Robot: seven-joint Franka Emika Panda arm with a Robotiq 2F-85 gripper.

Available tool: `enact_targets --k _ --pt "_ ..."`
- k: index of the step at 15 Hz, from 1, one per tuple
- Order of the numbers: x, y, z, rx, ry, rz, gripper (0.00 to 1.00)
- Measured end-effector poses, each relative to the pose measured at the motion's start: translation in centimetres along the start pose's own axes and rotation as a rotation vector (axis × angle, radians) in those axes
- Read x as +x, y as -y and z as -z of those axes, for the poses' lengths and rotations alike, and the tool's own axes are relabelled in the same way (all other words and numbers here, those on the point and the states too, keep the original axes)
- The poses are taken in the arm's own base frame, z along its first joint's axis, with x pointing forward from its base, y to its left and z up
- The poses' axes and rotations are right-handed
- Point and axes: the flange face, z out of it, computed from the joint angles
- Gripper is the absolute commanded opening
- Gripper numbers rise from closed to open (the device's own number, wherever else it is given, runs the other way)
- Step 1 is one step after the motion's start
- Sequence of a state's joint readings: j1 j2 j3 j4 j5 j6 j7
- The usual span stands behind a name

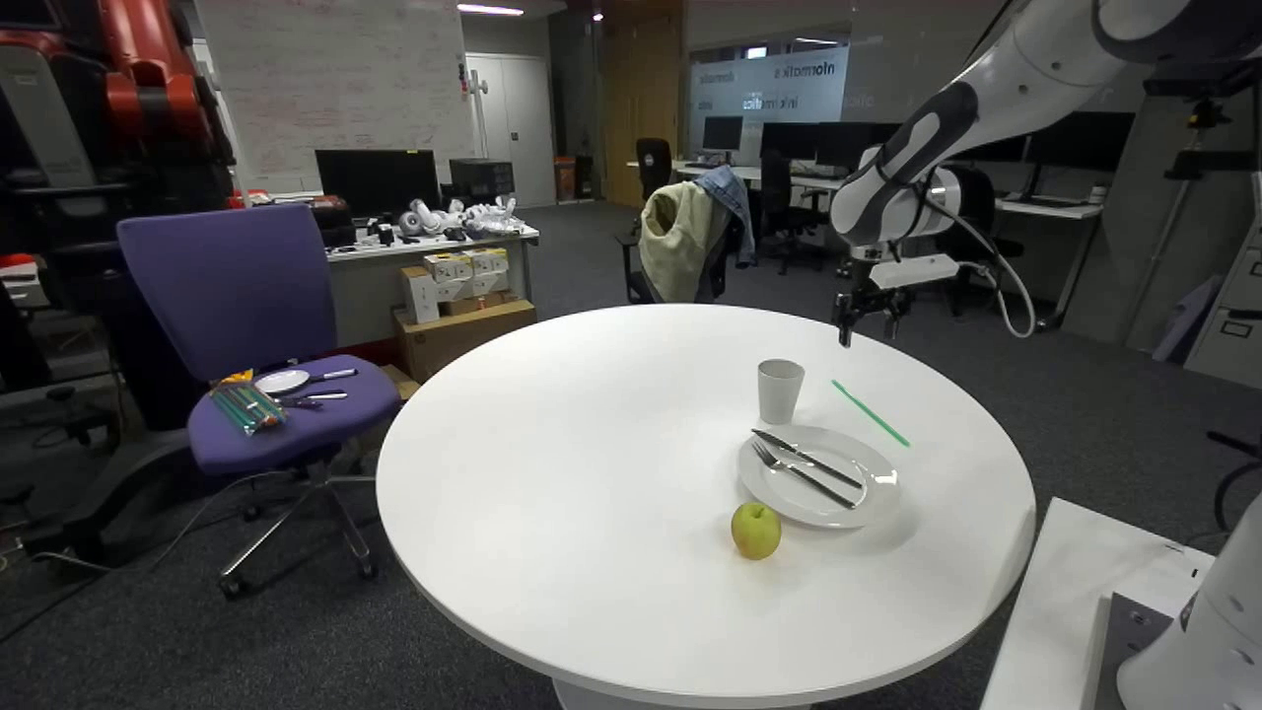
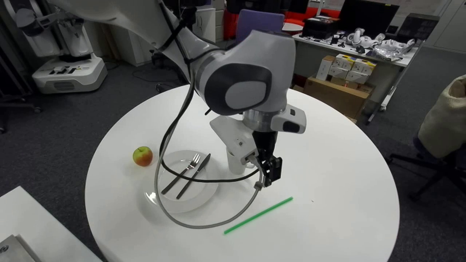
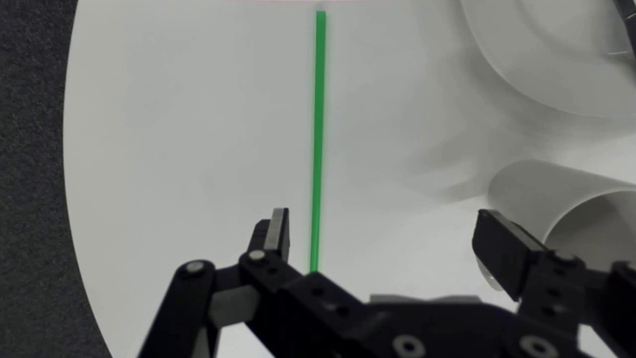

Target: Place the green straw in the cup

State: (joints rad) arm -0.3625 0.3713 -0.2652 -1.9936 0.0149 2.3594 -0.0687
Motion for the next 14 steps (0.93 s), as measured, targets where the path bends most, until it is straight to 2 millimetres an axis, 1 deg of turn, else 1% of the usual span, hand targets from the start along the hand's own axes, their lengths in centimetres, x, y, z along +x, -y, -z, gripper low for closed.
enact_targets --k 4,6,12,14 --pt "1.4 -1.5 -3.0 0.005 0.026 -0.048 1.00" --pt "1.5 -1.4 -4.1 0.000 0.041 -0.047 1.00" --pt "1.5 -1.3 -3.9 0.000 0.038 -0.045 1.00" --pt "1.5 -1.2 -4.2 -0.002 0.043 -0.042 1.00"
